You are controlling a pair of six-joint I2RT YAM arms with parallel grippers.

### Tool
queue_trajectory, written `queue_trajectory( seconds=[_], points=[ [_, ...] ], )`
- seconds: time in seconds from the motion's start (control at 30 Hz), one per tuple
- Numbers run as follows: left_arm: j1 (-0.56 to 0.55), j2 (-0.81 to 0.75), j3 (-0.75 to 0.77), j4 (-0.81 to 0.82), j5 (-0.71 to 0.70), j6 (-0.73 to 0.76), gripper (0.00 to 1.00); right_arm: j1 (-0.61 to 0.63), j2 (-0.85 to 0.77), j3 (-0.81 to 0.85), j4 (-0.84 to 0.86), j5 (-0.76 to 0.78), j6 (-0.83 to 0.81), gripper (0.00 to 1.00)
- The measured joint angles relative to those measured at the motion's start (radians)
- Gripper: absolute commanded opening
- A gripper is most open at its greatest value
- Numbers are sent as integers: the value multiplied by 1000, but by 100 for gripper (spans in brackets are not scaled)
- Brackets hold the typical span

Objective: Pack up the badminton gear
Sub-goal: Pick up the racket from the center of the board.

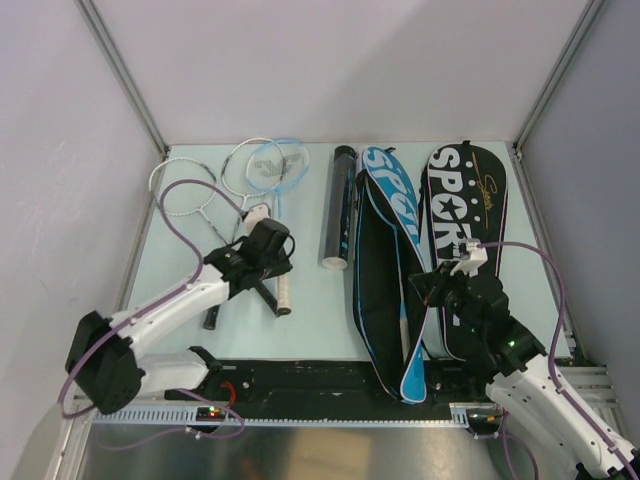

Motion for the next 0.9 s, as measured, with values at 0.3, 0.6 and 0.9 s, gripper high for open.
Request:
queue_trajectory(
  seconds=[0.3,0.6,0.9],
  points=[
    [0,-158,0,-4,0,1,0,0,21,2,11,-1,4,0],
    [0,-143,-76,9,23,2,0,0,32,2,28,-4,14,0],
    [0,54,-113,27,52,14,9,0,52,2,52,-13,19,0]
  ],
)
